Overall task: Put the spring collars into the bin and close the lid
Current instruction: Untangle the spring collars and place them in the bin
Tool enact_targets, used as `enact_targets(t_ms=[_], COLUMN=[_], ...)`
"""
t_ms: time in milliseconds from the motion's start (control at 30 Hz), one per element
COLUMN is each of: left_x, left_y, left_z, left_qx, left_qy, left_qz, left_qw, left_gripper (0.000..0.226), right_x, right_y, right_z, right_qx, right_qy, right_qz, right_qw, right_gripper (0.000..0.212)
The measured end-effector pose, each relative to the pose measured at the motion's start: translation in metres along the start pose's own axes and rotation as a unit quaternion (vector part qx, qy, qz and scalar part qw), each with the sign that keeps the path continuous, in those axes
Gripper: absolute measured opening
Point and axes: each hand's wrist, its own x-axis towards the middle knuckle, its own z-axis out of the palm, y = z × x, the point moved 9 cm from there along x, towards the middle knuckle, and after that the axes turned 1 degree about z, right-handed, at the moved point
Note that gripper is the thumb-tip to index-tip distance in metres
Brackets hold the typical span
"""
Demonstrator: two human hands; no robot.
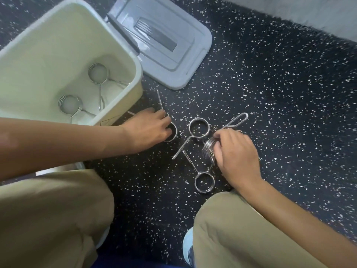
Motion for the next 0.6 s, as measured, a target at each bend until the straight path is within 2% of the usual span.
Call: enact_targets(t_ms=[100,233,333,433,600], left_x=[0.001,0.003,0.004,0.003,-0.012], left_y=[0.002,0.003,0.001,-0.005,-0.009], left_z=[-0.003,-0.011,-0.020,-0.026,-0.055], left_qx=[0.021,0.012,-0.037,-0.120,-0.235], left_qy=[0.032,0.072,0.095,0.110,0.180], left_qz=[0.040,0.067,0.054,0.028,-0.007], left_qw=[0.998,0.995,0.993,0.986,0.955], left_gripper=[0.013,0.009,0.009,0.020,0.015], right_x=[-0.002,-0.001,-0.002,-0.001,-0.004], right_y=[0.011,0.023,0.035,0.044,0.050], right_z=[-0.013,-0.018,-0.020,-0.022,-0.036], right_qx=[0.062,0.153,0.204,0.236,0.263], right_qy=[0.026,0.014,0.010,0.012,0.037], right_qz=[0.044,0.112,0.164,0.190,0.216], right_qw=[0.997,0.982,0.965,0.953,0.940], right_gripper=[0.013,0.017,0.013,0.009,0.008])
